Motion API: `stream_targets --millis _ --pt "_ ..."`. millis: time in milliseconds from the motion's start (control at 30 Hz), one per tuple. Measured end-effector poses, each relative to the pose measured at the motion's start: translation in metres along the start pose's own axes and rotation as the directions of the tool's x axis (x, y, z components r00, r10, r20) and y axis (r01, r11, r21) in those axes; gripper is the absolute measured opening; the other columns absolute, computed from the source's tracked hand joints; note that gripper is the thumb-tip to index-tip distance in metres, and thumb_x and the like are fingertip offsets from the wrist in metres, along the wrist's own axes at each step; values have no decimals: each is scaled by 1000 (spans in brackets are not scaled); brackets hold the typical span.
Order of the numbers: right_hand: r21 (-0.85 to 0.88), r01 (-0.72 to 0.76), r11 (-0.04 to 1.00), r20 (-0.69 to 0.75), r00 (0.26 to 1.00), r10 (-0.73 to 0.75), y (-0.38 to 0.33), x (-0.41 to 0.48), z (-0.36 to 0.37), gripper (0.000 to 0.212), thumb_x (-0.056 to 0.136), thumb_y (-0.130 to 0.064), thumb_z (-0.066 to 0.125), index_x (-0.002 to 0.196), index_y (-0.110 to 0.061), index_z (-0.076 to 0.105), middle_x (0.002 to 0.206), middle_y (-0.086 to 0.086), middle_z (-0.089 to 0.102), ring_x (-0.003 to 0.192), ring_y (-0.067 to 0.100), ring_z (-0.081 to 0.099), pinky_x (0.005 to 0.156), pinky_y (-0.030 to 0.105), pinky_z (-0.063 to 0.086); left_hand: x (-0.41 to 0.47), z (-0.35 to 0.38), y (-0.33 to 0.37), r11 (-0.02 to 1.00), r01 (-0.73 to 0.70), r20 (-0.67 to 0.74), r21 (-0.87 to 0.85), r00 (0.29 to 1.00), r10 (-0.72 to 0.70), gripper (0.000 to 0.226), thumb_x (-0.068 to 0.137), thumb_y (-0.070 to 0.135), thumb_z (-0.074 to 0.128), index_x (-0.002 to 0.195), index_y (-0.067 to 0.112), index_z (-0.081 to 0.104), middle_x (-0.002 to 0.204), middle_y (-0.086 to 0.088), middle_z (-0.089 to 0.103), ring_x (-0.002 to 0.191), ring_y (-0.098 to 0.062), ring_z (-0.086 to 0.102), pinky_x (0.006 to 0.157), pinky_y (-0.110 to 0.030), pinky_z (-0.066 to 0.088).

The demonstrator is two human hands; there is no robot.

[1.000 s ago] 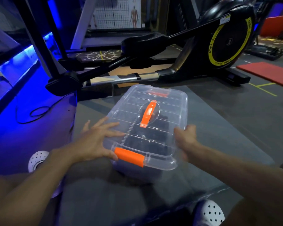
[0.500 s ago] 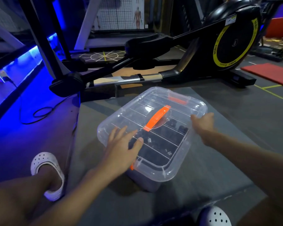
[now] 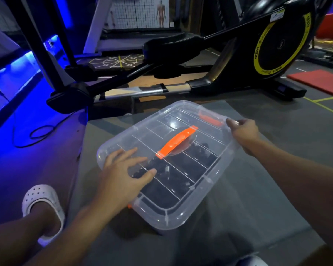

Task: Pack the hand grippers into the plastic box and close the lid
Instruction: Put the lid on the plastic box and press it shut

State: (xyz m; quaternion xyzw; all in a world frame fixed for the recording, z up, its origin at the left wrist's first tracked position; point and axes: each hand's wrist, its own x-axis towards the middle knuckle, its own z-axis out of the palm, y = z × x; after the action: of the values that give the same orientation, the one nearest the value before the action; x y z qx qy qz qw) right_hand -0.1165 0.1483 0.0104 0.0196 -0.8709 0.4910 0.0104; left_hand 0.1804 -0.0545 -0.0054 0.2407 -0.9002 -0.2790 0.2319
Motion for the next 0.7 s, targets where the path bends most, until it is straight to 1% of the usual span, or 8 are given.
stream_targets --millis 100,167,300,400,433,500,633,700 --pt "-48 -7 999 -71 997 4 6 -17 -9 47 89 -40 60 92 6 65 92 28 65 87 38 64 75 42 49 23 -9 -20 998 -32 114 -46 993 37 47 55 79 53 95 57 63 133 28 49 134 -8 32 110 -23 15" --pt "-97 -24 995 -108 994 13 12 -29 -17 46 88 -44 55 88 1 63 91 24 65 90 40 63 74 39 46 38 -14 -30 996 -69 172 -57 982 78 36 55 79 56 87 65 61 134 28 47 136 -9 32 113 -27 16" --pt "-239 -61 969 -137 990 28 20 -52 -34 46 94 -43 43 103 0 57 111 28 62 104 42 57 84 41 43 58 -25 -40 991 -134 272 -20 953 134 45 50 88 58 92 75 54 146 14 42 141 -18 29 118 -43 16" --pt "-303 -80 950 -161 986 32 27 -67 -44 51 94 -46 37 105 0 57 112 29 62 104 42 58 87 44 44 61 -23 -26 978 -151 329 142 939 97 57 58 96 44 108 70 51 154 14 33 148 -18 16 116 -61 8" --pt "-317 -85 945 -163 986 34 28 -72 -47 53 94 -48 37 105 -1 57 111 28 62 104 42 59 87 44 45 59 -18 -15 963 -171 336 209 937 94 63 64 93 41 119 64 49 155 15 29 149 -16 12 115 -64 3" --pt "-354 -92 931 -154 987 39 29 -80 -51 54 93 -51 37 108 -3 57 113 25 62 105 41 59 88 44 45 55 -4 19 950 -222 355 221 925 134 77 69 91 34 135 53 43 158 14 25 149 -12 10 114 -67 4" --pt "-404 -86 911 -106 993 47 30 -78 -60 59 90 -57 35 108 -5 58 111 22 63 105 39 59 89 44 46 50 28 91 922 -337 425 189 875 233 58 85 73 40 139 49 38 155 10 29 146 -13 18 112 -69 5" --pt "-361 -85 929 -77 995 61 31 -68 -60 60 92 -55 37 110 -2 58 112 22 63 105 38 59 88 41 45 51 47 113 908 -365 492 204 840 227 62 85 75 37 140 48 36 156 9 26 147 -17 14 110 -71 7"
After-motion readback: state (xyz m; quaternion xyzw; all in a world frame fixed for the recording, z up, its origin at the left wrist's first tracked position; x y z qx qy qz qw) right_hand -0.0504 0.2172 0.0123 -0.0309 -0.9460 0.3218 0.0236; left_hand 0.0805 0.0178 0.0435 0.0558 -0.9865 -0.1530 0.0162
